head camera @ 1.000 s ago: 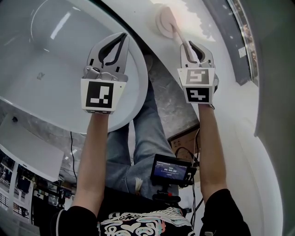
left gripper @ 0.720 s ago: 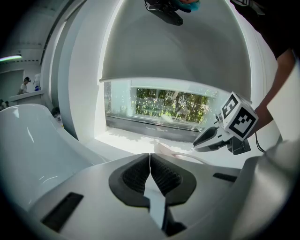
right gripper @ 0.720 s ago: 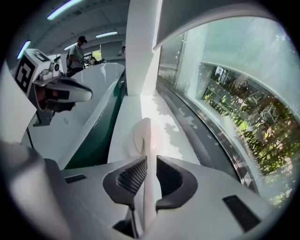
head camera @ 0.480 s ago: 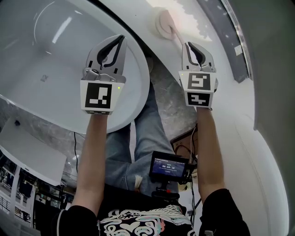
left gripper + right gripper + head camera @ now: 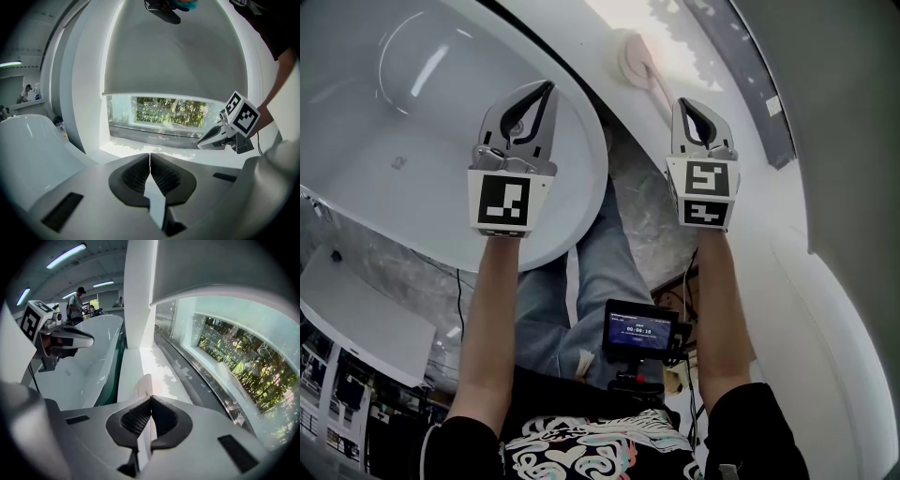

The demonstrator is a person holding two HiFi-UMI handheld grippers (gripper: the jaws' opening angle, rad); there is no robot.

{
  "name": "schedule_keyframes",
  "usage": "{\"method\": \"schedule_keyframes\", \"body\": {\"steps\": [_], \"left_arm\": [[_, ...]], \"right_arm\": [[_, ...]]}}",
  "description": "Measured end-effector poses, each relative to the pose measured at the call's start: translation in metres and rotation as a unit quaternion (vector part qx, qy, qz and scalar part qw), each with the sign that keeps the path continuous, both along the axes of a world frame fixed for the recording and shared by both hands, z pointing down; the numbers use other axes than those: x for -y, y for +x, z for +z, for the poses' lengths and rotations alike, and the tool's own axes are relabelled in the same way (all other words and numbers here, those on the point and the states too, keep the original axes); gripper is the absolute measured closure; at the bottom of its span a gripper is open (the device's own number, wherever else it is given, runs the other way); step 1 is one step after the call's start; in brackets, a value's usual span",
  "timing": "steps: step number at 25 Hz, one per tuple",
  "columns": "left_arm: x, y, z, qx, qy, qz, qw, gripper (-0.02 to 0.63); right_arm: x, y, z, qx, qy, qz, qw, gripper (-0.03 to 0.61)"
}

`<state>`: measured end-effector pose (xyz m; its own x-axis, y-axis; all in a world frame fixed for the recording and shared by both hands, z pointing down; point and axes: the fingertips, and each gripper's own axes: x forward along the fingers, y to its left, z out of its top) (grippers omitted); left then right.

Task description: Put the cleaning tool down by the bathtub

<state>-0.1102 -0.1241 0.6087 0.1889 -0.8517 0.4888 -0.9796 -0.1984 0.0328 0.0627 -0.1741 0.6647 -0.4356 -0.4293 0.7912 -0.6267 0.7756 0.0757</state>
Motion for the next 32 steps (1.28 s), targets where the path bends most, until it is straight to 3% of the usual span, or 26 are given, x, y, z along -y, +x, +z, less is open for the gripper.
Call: {"method": "schedule_keyframes", "body": {"steps": [9,26,32], "left_arm": [[-0.009,0.005,-0.045,0.017,0.010,0.042,0.9989,0.595],[-0.024,-0.054,-0.167,0.032,0.032,0.022,0.9987,0.595],[-0.024,-0.057,-0.209,0.034,0.051,0.025,0.9978,0.595]], "right_arm": [[0.001,-0.012,-0.053,0.025,0.025,0.024,0.999,0.551],[-0.017,-0.035,-0.187,0.054,0.083,0.066,0.993,0.551],[-0.024,-0.038,-0.233,0.073,0.108,0.072,0.989,0.551]]}}
